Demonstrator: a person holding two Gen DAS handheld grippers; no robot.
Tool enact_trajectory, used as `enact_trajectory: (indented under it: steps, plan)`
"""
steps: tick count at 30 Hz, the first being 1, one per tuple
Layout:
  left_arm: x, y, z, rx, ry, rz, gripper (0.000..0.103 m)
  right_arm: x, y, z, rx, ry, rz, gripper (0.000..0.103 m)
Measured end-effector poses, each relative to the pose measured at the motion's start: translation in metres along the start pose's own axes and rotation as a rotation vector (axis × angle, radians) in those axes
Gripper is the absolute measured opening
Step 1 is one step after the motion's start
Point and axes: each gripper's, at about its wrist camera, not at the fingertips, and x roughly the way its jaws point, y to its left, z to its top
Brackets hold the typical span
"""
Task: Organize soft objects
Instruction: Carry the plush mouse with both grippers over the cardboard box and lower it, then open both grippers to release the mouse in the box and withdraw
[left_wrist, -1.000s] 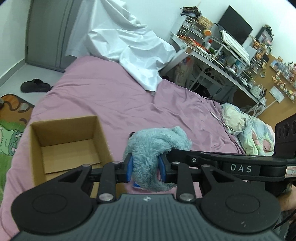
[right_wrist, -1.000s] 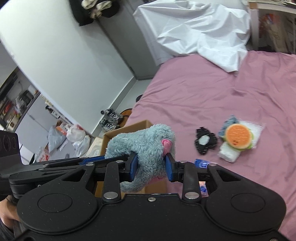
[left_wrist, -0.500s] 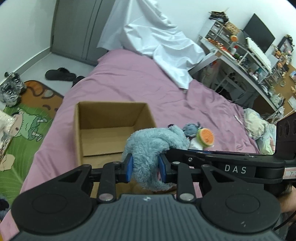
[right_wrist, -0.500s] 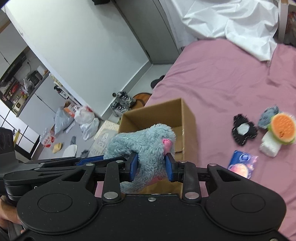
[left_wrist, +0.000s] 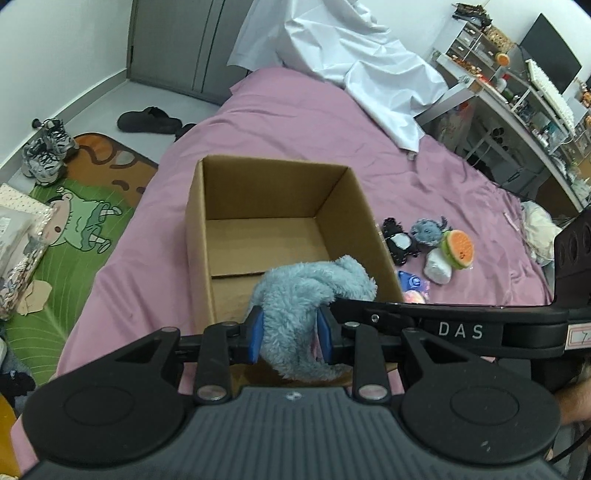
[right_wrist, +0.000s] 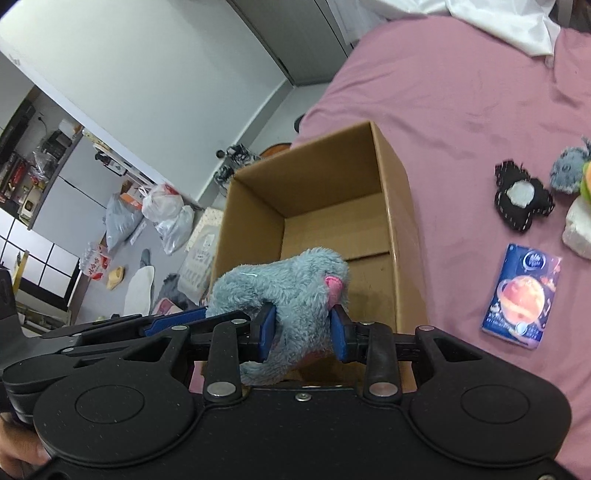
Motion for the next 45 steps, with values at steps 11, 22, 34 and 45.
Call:
enact_trajectory:
  steps: [11,22,34,45]
  plan:
    - [-0.022,-0.002,-0.002,-0.047,-0.018,0.063,0.048,-0.023,-0.003,-0.005,-0.036,-0.033,0.015,0.062]
    - [-0.058,-0.023,-0.011,-0.082,-0.182,0.184,0.078,-0.063,-0.013,-0.007,-0.079,-0.156,-0.009,0.094]
    - [-0.06,-0.054,-0.013,-0.004,-0.18,0.217,0.079,-0.094,-0.04,-0.014,-0.046,-0.256,-0.052,0.103]
    - [-0.054,-0.087,0.003,0.047,-0.11,0.138,0.086,-0.121,-0.082,-0.021,0.005,-0.279,-0.08,0.103]
